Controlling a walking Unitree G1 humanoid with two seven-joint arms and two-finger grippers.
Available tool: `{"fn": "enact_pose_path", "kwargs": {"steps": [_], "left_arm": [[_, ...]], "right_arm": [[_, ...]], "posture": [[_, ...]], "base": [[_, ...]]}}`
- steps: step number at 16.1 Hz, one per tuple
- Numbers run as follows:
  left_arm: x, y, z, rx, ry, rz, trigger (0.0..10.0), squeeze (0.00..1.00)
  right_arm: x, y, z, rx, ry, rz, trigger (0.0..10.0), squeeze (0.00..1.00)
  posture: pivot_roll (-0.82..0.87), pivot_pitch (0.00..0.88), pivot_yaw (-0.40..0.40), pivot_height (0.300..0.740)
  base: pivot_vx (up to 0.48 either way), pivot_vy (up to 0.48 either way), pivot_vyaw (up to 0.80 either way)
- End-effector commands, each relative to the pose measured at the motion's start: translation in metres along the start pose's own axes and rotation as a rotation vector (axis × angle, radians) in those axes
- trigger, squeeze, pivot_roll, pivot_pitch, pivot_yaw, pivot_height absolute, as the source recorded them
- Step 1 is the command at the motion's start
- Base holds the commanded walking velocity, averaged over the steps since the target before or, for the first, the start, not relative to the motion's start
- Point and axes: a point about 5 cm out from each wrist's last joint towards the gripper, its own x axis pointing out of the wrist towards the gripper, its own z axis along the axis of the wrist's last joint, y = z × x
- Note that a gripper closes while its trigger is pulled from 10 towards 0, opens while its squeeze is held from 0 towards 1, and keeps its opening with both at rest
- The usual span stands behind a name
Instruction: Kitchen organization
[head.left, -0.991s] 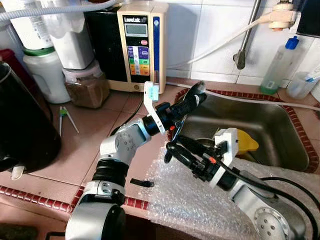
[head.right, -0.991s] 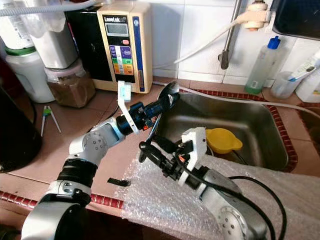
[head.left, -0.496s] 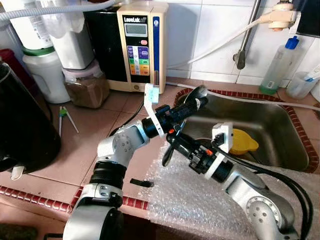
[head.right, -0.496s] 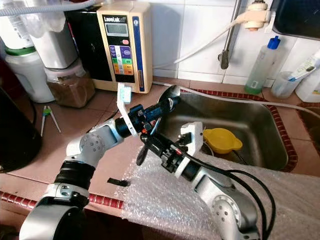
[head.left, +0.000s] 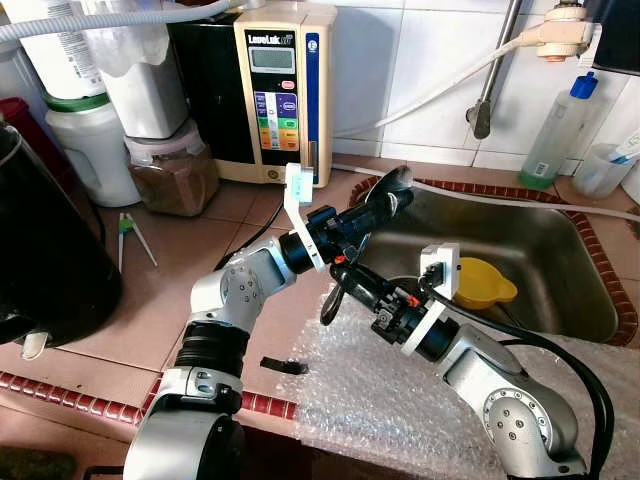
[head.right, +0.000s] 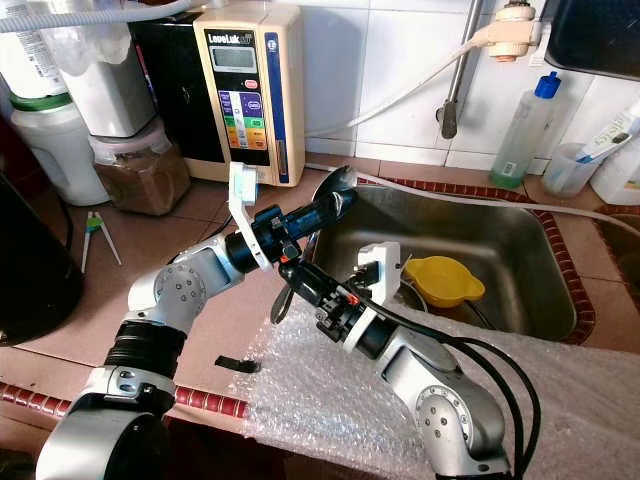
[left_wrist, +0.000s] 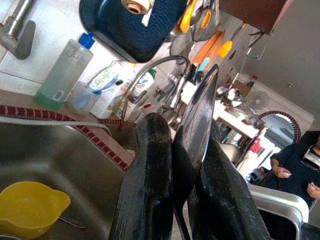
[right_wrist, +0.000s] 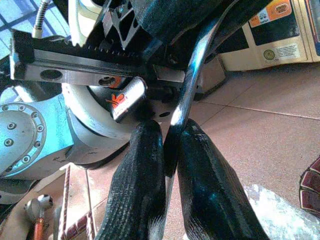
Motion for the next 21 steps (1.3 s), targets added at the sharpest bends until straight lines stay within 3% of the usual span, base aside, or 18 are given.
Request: {"fn": "enact_pose_path", "kwargs": {"steps": [1,3,4,5,6,16,21], "left_arm": [[0.006,-0.004,-0.004,0.001,0.027,-0.025,0.0,0.00],[0.007,-0.003,-0.007,0.007,0.036,-0.027,0.0,0.00],[0.007,-0.003,-0.008,0.000,0.041,-0.025,1.2,0.00],[0.007,-0.001,-0.009,-0.010,0.044,-0.014,10.0,0.48],[0.007,-0.001,-0.009,0.003,0.045,-0.003,10.0,1.00],[0.000,0.015,-0.015,0.097,0.080,0.102,10.0,1.00],[-0.015,0.035,-0.016,0.251,0.135,0.248,10.0,1.00]], "right_arm": [[-0.008,-0.010,-0.001,-0.022,0.009,-0.090,0.0,0.00],[-0.013,-0.011,0.001,-0.037,0.003,-0.109,0.0,0.00],[-0.014,-0.011,0.002,-0.041,0.000,-0.112,0.0,0.00],[-0.015,-0.010,0.002,-0.046,0.000,-0.116,0.0,0.00],[-0.016,-0.010,0.002,-0.048,-0.001,-0.119,0.0,0.00],[-0.021,-0.010,0.002,-0.118,0.015,-0.175,0.0,0.00],[-0.028,-0.014,0.007,-0.166,-0.009,-0.254,0.0,0.00]], "posture": [[0.00,0.026,0.061,0.740],[-0.01,0.026,0.060,0.740],[-0.01,0.027,0.060,0.740],[-0.02,0.028,0.061,0.740],[-0.02,0.029,0.059,0.740],[-0.02,0.039,0.054,0.740],[-0.02,0.038,0.051,0.740]], "base": [[0.000,0.000,0.00],[0.000,0.000,0.00],[0.000,0.000,0.00],[0.000,0.000,0.00],[0.000,0.000,0.00],[0.000,0.000,0.00],[0.000,0.000,0.00]]}}
